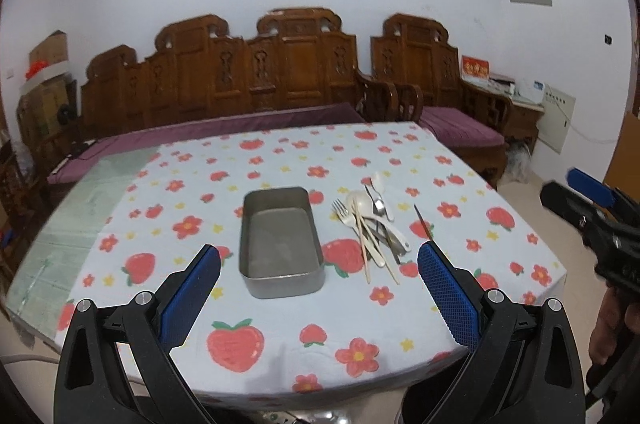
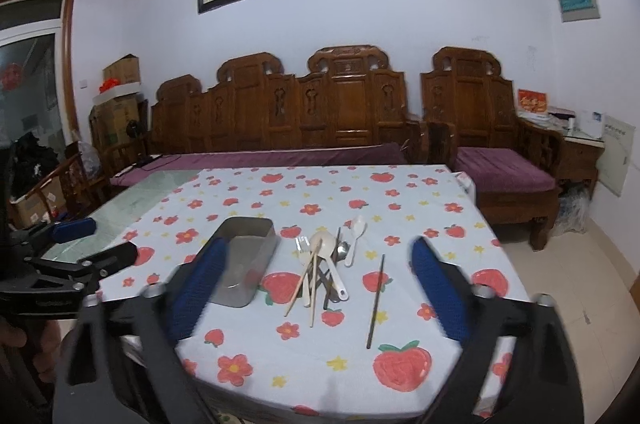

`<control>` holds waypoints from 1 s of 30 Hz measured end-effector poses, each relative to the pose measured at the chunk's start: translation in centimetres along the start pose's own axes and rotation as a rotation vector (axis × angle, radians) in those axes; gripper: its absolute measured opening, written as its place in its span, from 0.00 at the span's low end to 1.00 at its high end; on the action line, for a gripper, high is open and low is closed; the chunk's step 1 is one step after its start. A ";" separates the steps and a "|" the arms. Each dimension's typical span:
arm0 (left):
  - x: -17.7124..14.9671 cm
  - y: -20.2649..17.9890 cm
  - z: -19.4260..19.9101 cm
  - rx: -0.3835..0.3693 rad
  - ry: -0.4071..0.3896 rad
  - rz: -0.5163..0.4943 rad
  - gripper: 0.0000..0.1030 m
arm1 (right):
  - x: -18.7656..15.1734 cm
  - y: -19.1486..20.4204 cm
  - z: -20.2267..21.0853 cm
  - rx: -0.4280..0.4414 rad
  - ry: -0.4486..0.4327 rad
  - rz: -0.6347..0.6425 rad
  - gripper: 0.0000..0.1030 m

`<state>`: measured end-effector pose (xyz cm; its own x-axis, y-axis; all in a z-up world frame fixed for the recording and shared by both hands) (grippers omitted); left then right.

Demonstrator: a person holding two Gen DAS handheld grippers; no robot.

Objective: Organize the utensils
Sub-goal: 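Reach the right gripper to a loose wooden chopstick and grasp it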

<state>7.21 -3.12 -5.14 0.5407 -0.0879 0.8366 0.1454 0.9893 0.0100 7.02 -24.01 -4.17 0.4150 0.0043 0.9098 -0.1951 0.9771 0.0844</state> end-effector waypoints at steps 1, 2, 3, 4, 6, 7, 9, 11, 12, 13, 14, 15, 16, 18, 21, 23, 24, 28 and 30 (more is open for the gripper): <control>-0.1 -0.1 -0.7 -0.008 0.012 -0.002 0.93 | -0.1 -0.3 -0.6 -0.004 0.007 0.003 0.78; -0.3 -0.2 -1.2 -0.015 0.020 -0.003 0.93 | -0.3 -0.6 -1.3 -0.015 0.016 0.006 0.77; -0.3 -0.2 -1.7 -0.021 0.029 -0.006 0.93 | -0.4 -0.9 -1.9 -0.016 0.022 0.005 0.76; -0.4 -0.3 -2.5 -0.025 0.038 -0.011 0.93 | -0.5 -1.1 -2.4 -0.014 0.027 0.003 0.73; -0.6 -0.6 -3.7 -0.029 0.052 -0.028 0.93 | -0.8 -2.0 -4.0 -0.015 0.044 -0.003 0.72; -0.7 -0.7 -4.1 -0.036 0.057 -0.035 0.93 | -1.0 -2.4 -4.9 -0.018 0.054 -0.003 0.71; -0.9 -1.0 -5.2 -0.052 0.072 -0.044 0.93 | -1.5 -3.2 -6.1 -0.022 0.075 -0.004 0.68; -1.1 -1.3 -6.3 -0.066 0.084 -0.055 0.93 | -1.9 -4.3 -8.2 -0.032 0.109 -0.009 0.67; -1.2 -1.4 -6.7 -0.071 0.088 -0.061 0.93 | -2.2 -4.7 -9.0 -0.036 0.123 -0.011 0.67; -1.2 -1.7 -7.4 -0.078 0.093 -0.071 0.93 | -2.5 -5.1 -10.0 -0.038 0.140 -0.013 0.65; -1.3 -1.8 -7.9 -0.084 0.096 -0.077 0.93 | -2.9 -5.4 -11.0 -0.038 0.155 -0.012 0.64; -1.5 -1.9 -8.6 -0.093 0.104 -0.081 0.93 | -3.1 -5.6 -11.9 -0.038 0.171 -0.010 0.63; -1.6 -2.0 -9.3 -0.101 0.113 -0.081 0.93 | -3.5 -5.9 -13.1 -0.039 0.194 -0.007 0.61; -1.9 -2.0 -10.5 -0.110 0.129 -0.078 0.93 | -4.2 -6.4 -14.9 -0.037 0.227 -0.006 0.59; -2.2 -2.4 -12.1 -0.119 0.154 -0.088 0.93 | -5.9 -6.7 -17.8 -0.042 0.293 0.005 0.58; -2.5 -2.7 -13.2 -0.131 0.172 -0.097 0.93 | -7.6 -6.7 -19.4 -0.048 0.339 0.017 0.55; -2.7 -2.9 -13.7 -0.134 0.182 -0.102 0.93 | -8.4 -6.7 -20.1 -0.052 0.359 0.023 0.55; -3.4 -3.5 -15.5 -0.153 0.221 -0.112 0.84 | -10.9 -7.0 -21.7 -0.061 0.419 0.035 0.51; -3.8 -3.8 -16.3 -0.155 0.242 -0.121 0.79 | -11.6 -7.1 -22.1 -0.070 0.433 0.048 0.51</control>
Point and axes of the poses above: each gripper's, at about its wrist camera, not at the fingertips, and z roughly against the way its jaws point, y to its left, x to its top, the point moved 2 cm from there along -z, roughly the way its jaws point
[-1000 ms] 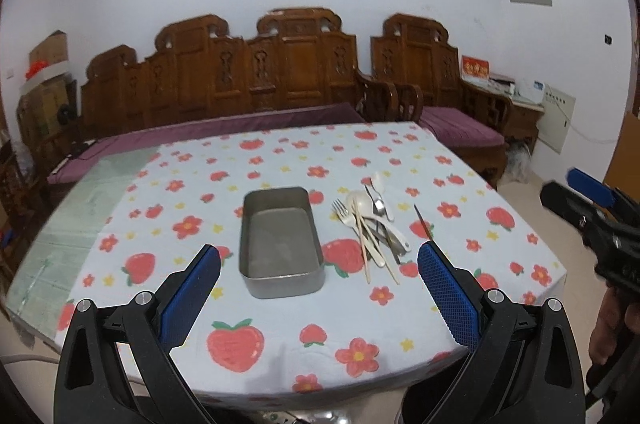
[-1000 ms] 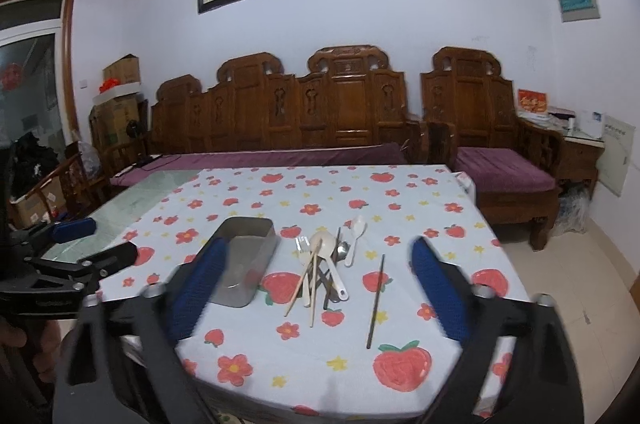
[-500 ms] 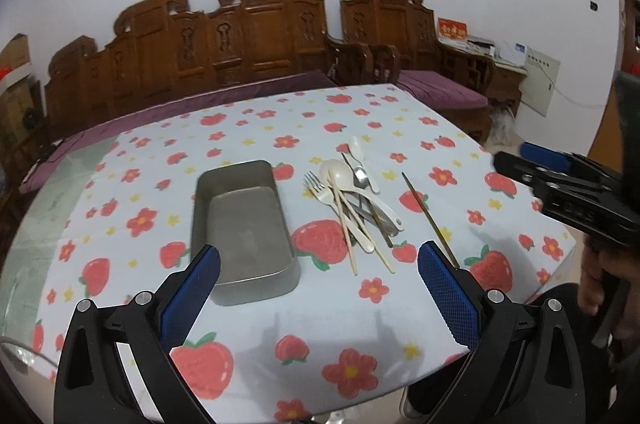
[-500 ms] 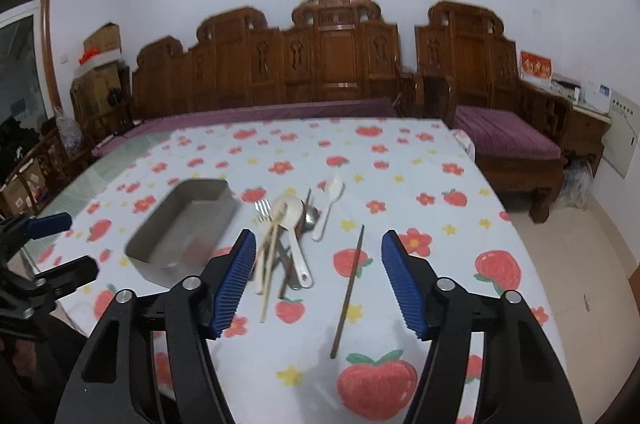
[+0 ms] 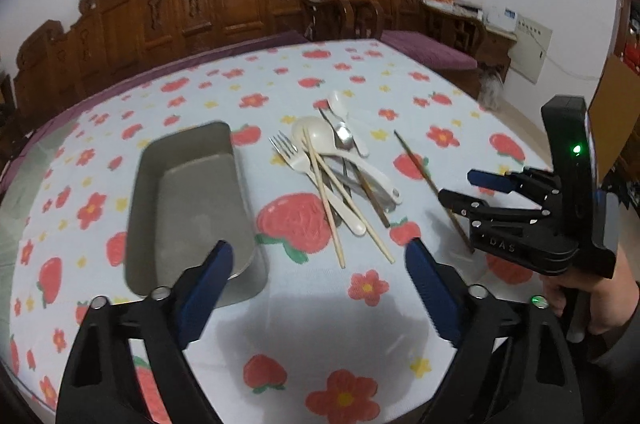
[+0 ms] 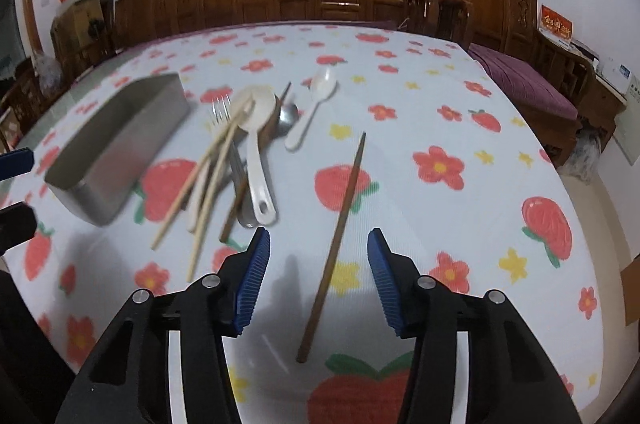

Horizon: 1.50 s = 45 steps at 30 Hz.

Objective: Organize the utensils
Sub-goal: 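Reach the right gripper to a loose wooden chopstick and grasp it, then carry the chopstick over the grey metal tray and release it inside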

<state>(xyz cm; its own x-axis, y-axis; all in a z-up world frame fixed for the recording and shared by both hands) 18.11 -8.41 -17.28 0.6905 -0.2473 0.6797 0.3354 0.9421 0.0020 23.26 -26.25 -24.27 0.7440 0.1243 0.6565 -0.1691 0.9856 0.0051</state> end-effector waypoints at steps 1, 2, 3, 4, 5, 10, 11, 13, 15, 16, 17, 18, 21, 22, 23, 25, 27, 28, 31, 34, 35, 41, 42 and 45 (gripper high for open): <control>-0.1 -0.1 -0.5 -0.002 0.005 -0.001 0.76 | -0.2 0.0 -0.4 0.003 0.010 0.001 0.51; -0.2 -0.2 -1.0 -0.005 0.012 0.001 0.73 | -0.3 -0.1 -0.5 0.005 0.020 0.001 0.51; -0.2 -0.2 -1.4 -0.008 0.019 0.004 0.72 | -0.5 -0.1 -0.8 0.009 0.031 -0.001 0.50; -0.3 -0.2 -1.9 -0.015 0.030 0.012 0.72 | -0.7 -0.2 -1.3 0.015 0.046 -0.002 0.49; -0.3 -0.3 -2.2 -0.020 0.037 0.018 0.72 | -0.9 -0.3 -1.5 0.015 0.060 -0.002 0.49; 0.3 -0.6 -4.4 -0.016 0.070 0.030 0.72 | -1.5 0.0 -2.3 -0.017 0.108 0.028 0.36; 0.5 -0.8 -4.8 -0.011 0.072 0.027 0.71 | -1.6 0.0 -2.4 -0.021 0.110 0.036 0.35; 0.9 -1.0 -5.7 -0.002 0.079 0.019 0.65 | -1.5 0.1 -2.3 -0.030 0.113 0.041 0.30; 1.2 -1.0 -6.6 0.006 0.095 0.015 0.58 | -1.6 0.1 -2.3 -0.027 0.108 0.051 0.20; 1.2 -1.0 -7.1 0.013 0.105 0.014 0.54 | -1.7 0.1 -2.2 -0.027 0.108 0.053 0.12; 1.2 -1.0 -7.5 0.017 0.113 0.012 0.50 | -1.7 0.0 -2.2 -0.029 0.107 0.055 0.08; 1.2 -1.0 -7.9 0.018 0.121 0.012 0.47 | -1.7 0.0 -2.2 -0.030 0.105 0.058 0.08; 1.1 -0.9 -9.0 0.009 0.147 0.020 0.40 | -1.6 -0.3 -2.2 -0.024 0.105 0.047 0.06; 1.0 -0.9 -9.4 0.012 0.155 0.024 0.37 | -1.6 -0.4 -2.2 -0.025 0.105 0.042 0.06; 1.0 -0.9 -9.8 0.013 0.163 0.025 0.34 | -1.6 -0.5 -2.2 -0.027 0.104 0.039 0.06; 0.9 -1.0 -10.3 0.013 0.174 0.025 0.29 | -1.6 -0.8 -2.0 -0.033 0.098 0.022 0.06; 0.8 -1.0 -10.6 0.011 0.182 0.029 0.29 | -1.4 -1.1 -1.8 -0.035 0.085 0.010 0.06; 0.7 -1.0 -10.8 0.006 0.187 0.033 0.28 | -1.3 -1.2 -1.7 -0.037 0.078 0.005 0.06; 0.4 -0.8 -11.3 -0.004 0.207 0.054 0.20 | -1.1 -1.3 -1.3 -0.044 0.062 0.000 0.06; 0.3 -0.5 -11.3 -0.001 0.204 0.062 0.15 | -1.1 -1.2 -1.0 -0.049 0.049 0.005 0.06; 0.2 -0.4 -11.2 -0.007 0.206 0.069 0.06 | -1.1 -1.1 -1.0 -0.048 0.048 0.005 0.06; -0.1 0.0 -10.3 -0.012 0.205 0.076 0.04 | -0.8 -0.8 -0.1 -0.032 0.030 -0.007 0.06; -0.1 0.1 -10.0 -0.010 0.201 0.077 0.04 | -0.7 -0.7 0.2 -0.031 0.025 -0.007 0.06; -0.1 0.3 -8.6 -0.012 0.183 0.076 0.04 | -0.2 -0.1 1.2 -0.017 0.005 -0.002 0.06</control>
Point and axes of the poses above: each gripper's, at about its wrist camera, not at the fingertips, and z roughly against the way its jaws point, y to its left, x to its top, the point moved 2 cm from there along -z, roughly the way its jaws point
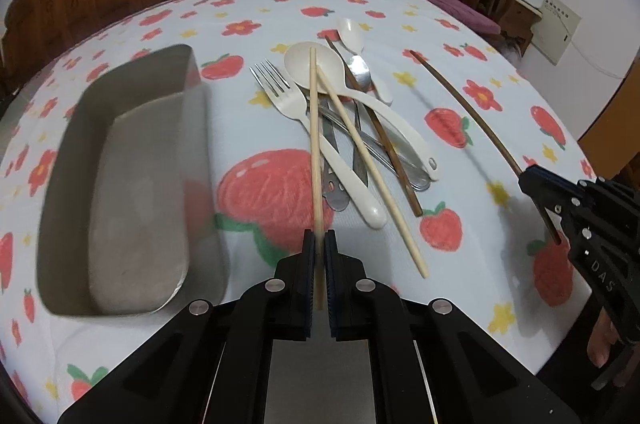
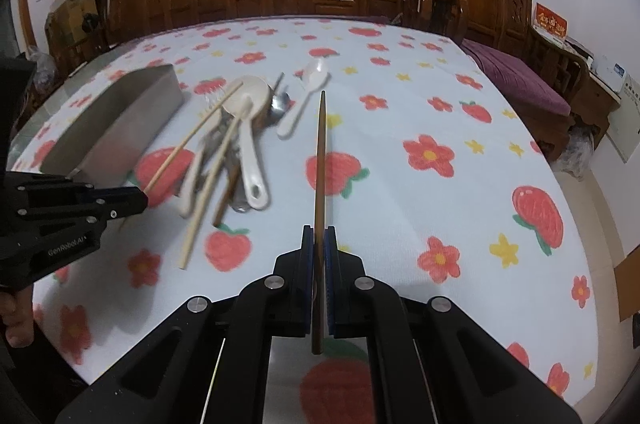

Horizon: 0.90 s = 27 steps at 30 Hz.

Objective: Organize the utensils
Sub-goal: 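Carry the chopstick over the grey metal tray and release it inside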

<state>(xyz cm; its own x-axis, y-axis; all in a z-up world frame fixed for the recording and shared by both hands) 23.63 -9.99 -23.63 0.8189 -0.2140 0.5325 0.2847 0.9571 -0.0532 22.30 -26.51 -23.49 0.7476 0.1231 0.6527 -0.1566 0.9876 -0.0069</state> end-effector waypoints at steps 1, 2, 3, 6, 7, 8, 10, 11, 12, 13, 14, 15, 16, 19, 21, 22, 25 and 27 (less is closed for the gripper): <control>0.0 0.0 0.4 0.002 -0.007 -0.003 0.04 | 0.2 0.2 0.4 0.004 -0.008 0.003 0.06; -0.1 0.1 0.9 0.003 -0.015 -0.006 0.04 | 0.5 0.5 0.8 0.008 -0.018 0.007 0.06; -0.1 0.2 1.4 0.002 -0.022 -0.005 0.04 | 0.7 0.7 1.3 0.012 -0.025 0.011 0.06; 0.1 0.8 3.0 -0.006 -0.045 0.005 0.04 | 1.1 1.6 2.4 0.030 -0.040 0.014 0.06; 0.2 1.1 3.6 -0.009 -0.056 0.010 0.04 | 1.2 1.9 2.6 0.032 -0.043 0.018 0.06; 0.4 1.4 4.2 -0.010 -0.064 0.014 0.04 | 1.4 2.4 3.1 0.036 -0.050 0.027 0.06; 0.6 2.1 5.0 -0.008 -0.079 0.021 0.04 | 1.7 2.9 3.5 0.043 -0.057 0.035 0.06; 0.7 2.5 5.4 -0.007 -0.085 0.025 0.04 | 2.0 3.3 3.9 0.048 -0.062 0.039 0.06; 0.8 2.8 5.7 -0.004 -0.090 0.029 0.04 | 2.1 3.5 4.0 0.051 -0.064 0.042 0.06; 1.0 3.4 6.1 0.000 -0.095 0.034 0.04 | 2.4 3.8 4.2 0.055 -0.068 0.045 0.06; 1.0 3.8 6.3 0.002 -0.095 0.037 0.04 | 2.6 4.1 4.5 0.059 -0.071 0.050 0.06; 1.1 4.2 6.5 0.006 -0.096 0.039 0.04 | 2.7 4.5 4.7 0.062 -0.075 0.054 0.06; 1.2 4.9 6.8 0.012 -0.097 0.043 0.04 | 3.0 4.9 4.9 0.065 -0.080 0.062 0.06; 1.3 6.5 7.0 0.022 -0.091 0.059 0.04 | 3.3 5.8 5.3 0.070 -0.088 0.077 0.06; 1.3 7.4 6.9 0.028 -0.082 0.068 0.04 | 3.7 6.5 5.5 0.077 -0.092 0.087 0.06; 1.3 8.0 6.8 0.032 -0.076 0.075 0.04 | 3.8 6.7 5.6 0.079 -0.093 0.091 0.06; 1.2 9.4 6.2 0.043 -0.051 0.091 0.04 | 4.2 7.8 5.7 0.087 -0.096 0.109 0.06; 1.1 10.0 5.8 0.051 -0.034 0.093 0.04 | 4.4 8.4 5.7 0.091 -0.095 0.120 0.06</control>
Point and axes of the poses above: each gripper's, at about its wrist camera, not at the fingertips, and z roughly against the way its jaws point, y to its left, x to its top, the point moved 2 cm from there along -z, roughly the way its jaws point
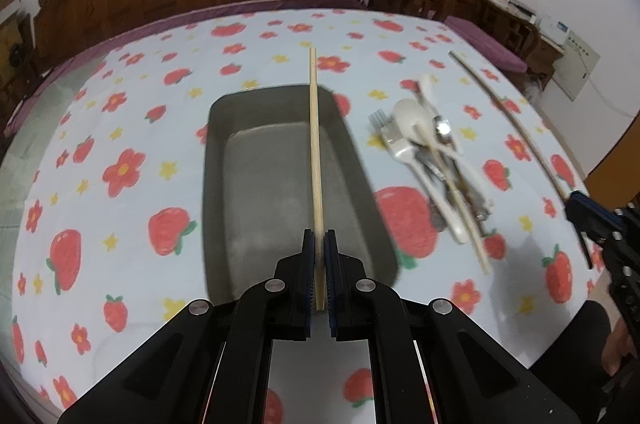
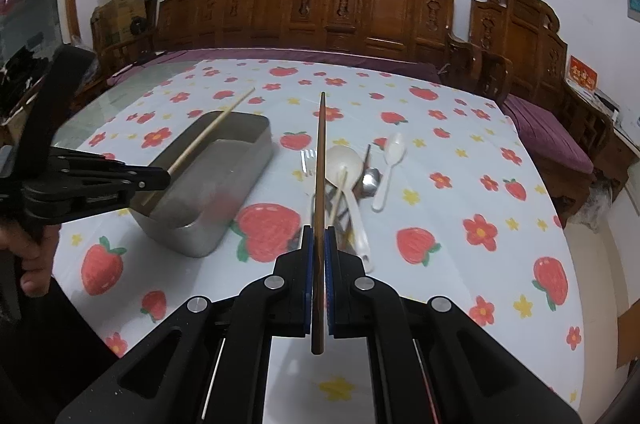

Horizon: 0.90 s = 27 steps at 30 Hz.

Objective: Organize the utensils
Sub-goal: 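Carry the chopstick over the grey metal tray and release it inside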

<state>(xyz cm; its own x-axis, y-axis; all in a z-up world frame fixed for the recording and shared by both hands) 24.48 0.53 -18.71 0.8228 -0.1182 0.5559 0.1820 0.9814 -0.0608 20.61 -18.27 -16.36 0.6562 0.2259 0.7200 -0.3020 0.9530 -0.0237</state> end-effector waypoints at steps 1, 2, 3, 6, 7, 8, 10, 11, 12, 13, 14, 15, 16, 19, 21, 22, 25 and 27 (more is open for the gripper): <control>0.0 0.3 -0.3 0.004 0.010 0.002 0.04 | 0.1 0.2 -0.1 0.002 0.001 0.004 0.06; -0.1 0.6 -0.7 0.006 0.021 0.004 0.04 | 0.2 0.5 -0.1 0.004 0.003 0.011 0.06; -0.2 0.8 -0.9 0.006 0.028 0.005 0.04 | 0.3 0.7 -0.2 0.005 0.004 0.016 0.06; -0.2 1.3 -1.7 0.020 0.045 0.001 0.04 | 0.5 1.5 -0.3 0.007 0.006 0.031 0.06; -0.3 1.4 -1.9 0.027 0.049 -0.001 0.04 | 0.6 1.7 -0.4 0.008 0.008 0.034 0.06; -0.3 1.5 -2.2 0.027 0.053 0.001 0.04 | 0.7 1.9 -0.4 0.009 0.009 0.037 0.06; -0.4 1.6 -2.4 0.025 0.057 0.005 0.04 | 0.7 2.2 -0.6 0.011 0.012 0.041 0.06; -0.4 1.7 -2.5 0.025 0.059 0.005 0.04 | 0.7 2.4 -0.7 0.012 0.015 0.044 0.06; -0.4 1.8 -2.5 0.023 0.059 0.006 0.04 | 0.8 2.6 -0.8 0.014 0.017 0.047 0.06; -0.3 1.8 -2.5 0.023 0.057 0.007 0.05 | 0.8 2.8 -0.9 0.015 0.019 0.050 0.06; -0.3 1.9 -2.5 0.023 0.055 0.007 0.05 | 0.8 3.0 -1.0 0.017 0.021 0.052 0.06; -0.4 2.0 -2.4 0.022 0.050 0.008 0.05 | 0.9 3.2 -1.0 0.017 0.021 0.055 0.06; -0.4 2.2 -2.2 0.024 0.046 0.009 0.05 | 1.0 3.4 -1.1 0.020 0.023 0.057 0.06; -0.5 2.9 -1.4 0.021 0.026 0.018 0.05 | 1.4 4.0 -1.6 0.031 0.024 0.060 0.06; -0.4 3.4 -0.6 0.023 0.010 0.019 0.06 | 1.8 4.4 -1.9 0.039 0.026 0.061 0.06; -0.4 3.6 -0.2 0.024 0.004 0.018 0.06 | 2.0 4.7 -2.1 0.046 0.028 0.060 0.06; -0.4 4.6 1.4 0.029 -0.023 0.017 0.06 | 2.5 5.4 -2.8 0.065 0.033 0.053 0.06; -0.3 5.1 2.3 0.033 -0.039 0.018 0.13 | 2.9 5.9 -3.5 0.083 0.042 0.047 0.06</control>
<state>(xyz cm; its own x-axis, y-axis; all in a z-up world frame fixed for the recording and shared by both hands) 23.92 5.93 -17.30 0.8043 -0.0953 0.5865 0.1493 0.9878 -0.0443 23.15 -11.24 -16.79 0.6681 0.2797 0.6895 -0.3883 0.9215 0.0025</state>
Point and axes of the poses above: each gripper's, at about its wrist camera, not at the fingertips, and z roughly against the way its jaws point, y to its left, x to its top, the point moved 2 cm from there along -z, roughly the way its jaws point
